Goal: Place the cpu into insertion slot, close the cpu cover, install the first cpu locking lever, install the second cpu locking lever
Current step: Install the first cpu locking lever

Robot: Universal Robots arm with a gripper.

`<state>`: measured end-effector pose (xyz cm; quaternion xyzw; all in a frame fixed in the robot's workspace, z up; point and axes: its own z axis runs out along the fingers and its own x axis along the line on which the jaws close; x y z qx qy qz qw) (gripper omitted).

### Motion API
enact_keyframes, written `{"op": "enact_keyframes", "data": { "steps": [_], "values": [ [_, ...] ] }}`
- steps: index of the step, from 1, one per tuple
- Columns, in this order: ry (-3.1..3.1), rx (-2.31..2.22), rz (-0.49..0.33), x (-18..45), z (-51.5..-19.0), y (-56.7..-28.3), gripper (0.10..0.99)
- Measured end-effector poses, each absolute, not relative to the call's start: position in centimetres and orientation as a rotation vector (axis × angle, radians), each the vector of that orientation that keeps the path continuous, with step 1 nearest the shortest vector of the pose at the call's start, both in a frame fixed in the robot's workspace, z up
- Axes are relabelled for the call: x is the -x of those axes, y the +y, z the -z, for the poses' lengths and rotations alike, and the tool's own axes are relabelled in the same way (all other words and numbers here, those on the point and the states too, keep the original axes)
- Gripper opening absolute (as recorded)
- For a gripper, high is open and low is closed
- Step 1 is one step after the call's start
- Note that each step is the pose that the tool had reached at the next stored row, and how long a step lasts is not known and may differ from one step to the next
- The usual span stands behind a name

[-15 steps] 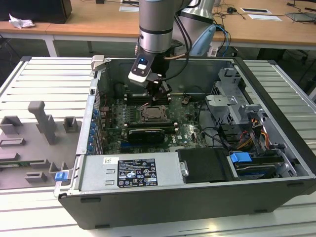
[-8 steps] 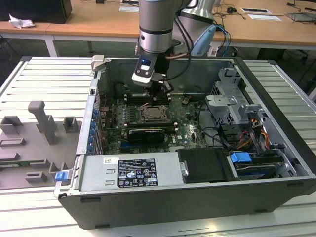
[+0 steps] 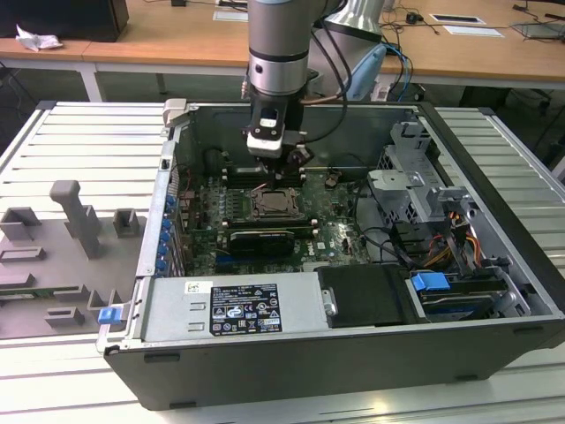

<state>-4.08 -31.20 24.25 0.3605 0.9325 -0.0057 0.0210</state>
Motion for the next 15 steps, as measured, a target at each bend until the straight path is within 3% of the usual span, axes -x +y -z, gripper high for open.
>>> {"op": "enact_keyframes", "data": {
  "steps": [15],
  "values": [
    [3.022,-0.684,0.006,4.11,-23.63,-31.19,0.106]
  ]
}}
